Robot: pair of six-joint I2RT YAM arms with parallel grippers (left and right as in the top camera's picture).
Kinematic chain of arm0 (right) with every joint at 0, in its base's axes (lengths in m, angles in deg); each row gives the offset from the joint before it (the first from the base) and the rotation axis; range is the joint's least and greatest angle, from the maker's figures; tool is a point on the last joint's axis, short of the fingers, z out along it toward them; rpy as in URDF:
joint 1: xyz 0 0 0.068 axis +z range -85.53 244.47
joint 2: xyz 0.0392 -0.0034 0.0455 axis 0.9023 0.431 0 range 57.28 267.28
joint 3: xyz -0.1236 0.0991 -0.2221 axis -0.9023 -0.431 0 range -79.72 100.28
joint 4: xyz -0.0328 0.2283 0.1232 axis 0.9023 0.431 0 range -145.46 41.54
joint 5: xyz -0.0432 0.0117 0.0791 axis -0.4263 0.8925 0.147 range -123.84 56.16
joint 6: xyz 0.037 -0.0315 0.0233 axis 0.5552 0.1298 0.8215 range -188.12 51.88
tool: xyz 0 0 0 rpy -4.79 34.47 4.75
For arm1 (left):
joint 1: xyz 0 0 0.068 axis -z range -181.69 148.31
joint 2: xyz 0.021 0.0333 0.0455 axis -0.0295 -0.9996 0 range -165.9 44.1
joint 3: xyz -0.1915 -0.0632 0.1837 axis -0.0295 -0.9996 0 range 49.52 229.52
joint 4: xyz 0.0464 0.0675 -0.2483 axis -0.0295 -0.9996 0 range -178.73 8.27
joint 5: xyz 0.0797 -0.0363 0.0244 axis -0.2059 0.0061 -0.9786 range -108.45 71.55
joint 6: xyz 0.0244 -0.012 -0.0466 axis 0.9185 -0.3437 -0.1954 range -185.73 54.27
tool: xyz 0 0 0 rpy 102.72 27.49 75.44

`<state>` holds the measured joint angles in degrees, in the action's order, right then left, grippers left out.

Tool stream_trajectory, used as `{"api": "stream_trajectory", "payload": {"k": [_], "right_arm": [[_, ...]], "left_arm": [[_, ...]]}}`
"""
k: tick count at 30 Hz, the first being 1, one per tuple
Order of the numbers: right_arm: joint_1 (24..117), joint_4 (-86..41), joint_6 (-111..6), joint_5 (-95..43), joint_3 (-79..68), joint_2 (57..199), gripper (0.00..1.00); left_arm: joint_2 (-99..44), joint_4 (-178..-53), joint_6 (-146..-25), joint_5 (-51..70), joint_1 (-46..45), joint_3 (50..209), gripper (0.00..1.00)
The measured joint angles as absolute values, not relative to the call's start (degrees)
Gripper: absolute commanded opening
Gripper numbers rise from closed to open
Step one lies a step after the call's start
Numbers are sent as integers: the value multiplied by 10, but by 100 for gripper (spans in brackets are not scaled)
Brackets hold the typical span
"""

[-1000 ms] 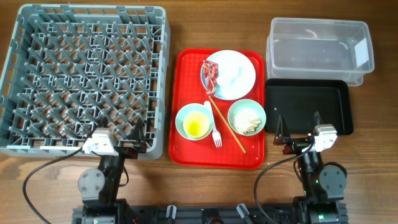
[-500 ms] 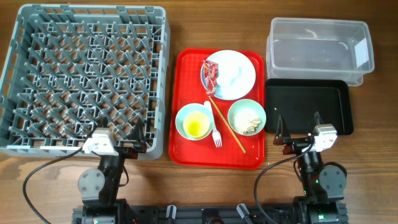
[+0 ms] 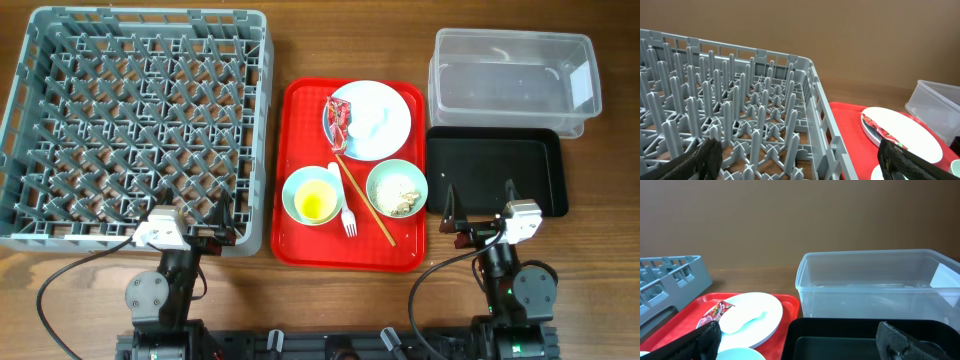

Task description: Sort waste into correct bins and load items into the dishwasher rack

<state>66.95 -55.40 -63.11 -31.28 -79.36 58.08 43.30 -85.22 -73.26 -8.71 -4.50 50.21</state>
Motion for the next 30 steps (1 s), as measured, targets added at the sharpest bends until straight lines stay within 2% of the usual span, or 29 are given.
{"api": "stream_trajectory", "payload": {"k": [9,14,20,24,26,28,30], "right_arm": [[669,-520,-592,-305,-788,595,100],[669,-489,-576,-298,-715,690,100],[669,-430,-568,-257,-526,945,100],[670,-325,-565,-218,-381,1121,100],[670,-232,-566,-203,-264,1230,100],[670,-154,-582,-198,-198,1283,100],[670,-150,-588,-188,-141,1340,100]], "left_arm": [[424,-862,-749,-87,-45,506,100],[340,-913,-751,-88,-45,572,100],[144,-1011,-751,-90,-45,743,100],[20,-1123,-750,-92,-45,868,100],[-58,-1188,-750,-92,-45,939,100],[-93,-1223,-750,-92,-45,970,100],[-125,-1227,-750,-92,-45,989,100]]}}
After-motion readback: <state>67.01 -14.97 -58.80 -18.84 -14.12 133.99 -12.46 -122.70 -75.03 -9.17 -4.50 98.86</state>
